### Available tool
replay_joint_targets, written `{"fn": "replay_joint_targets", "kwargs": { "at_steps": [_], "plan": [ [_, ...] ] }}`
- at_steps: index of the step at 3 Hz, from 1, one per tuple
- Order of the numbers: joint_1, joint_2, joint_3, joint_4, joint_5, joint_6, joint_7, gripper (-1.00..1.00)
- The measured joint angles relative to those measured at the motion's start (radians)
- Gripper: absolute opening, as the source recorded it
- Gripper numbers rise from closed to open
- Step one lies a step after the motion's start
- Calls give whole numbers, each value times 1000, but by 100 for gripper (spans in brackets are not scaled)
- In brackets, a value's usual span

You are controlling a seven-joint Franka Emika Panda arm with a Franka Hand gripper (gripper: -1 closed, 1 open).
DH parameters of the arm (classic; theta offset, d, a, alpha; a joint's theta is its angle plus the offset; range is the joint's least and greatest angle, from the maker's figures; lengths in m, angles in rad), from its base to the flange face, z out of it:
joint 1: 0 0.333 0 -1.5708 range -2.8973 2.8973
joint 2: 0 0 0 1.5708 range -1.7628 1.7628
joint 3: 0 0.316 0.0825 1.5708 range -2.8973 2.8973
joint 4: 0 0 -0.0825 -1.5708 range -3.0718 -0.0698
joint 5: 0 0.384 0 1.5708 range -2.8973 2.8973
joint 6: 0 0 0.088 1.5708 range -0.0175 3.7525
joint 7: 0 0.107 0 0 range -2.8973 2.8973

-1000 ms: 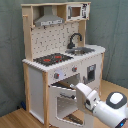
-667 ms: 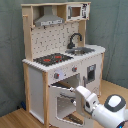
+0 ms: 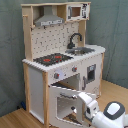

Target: Play with the kitchen

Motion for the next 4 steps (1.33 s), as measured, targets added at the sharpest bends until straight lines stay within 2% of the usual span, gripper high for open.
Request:
{"fn": "replay_joint_targets", "kwargs": {
  "at_steps": [1, 2, 3, 4],
  "plan": [
    [0, 2, 38, 0, 9, -35, 86, 100],
    [0, 11, 74, -2, 48, -84, 170, 100],
    [1, 15, 91, -30, 128, -136, 207, 100],
    [27, 20, 96, -81, 200, -195, 207, 100]
  ]
}}
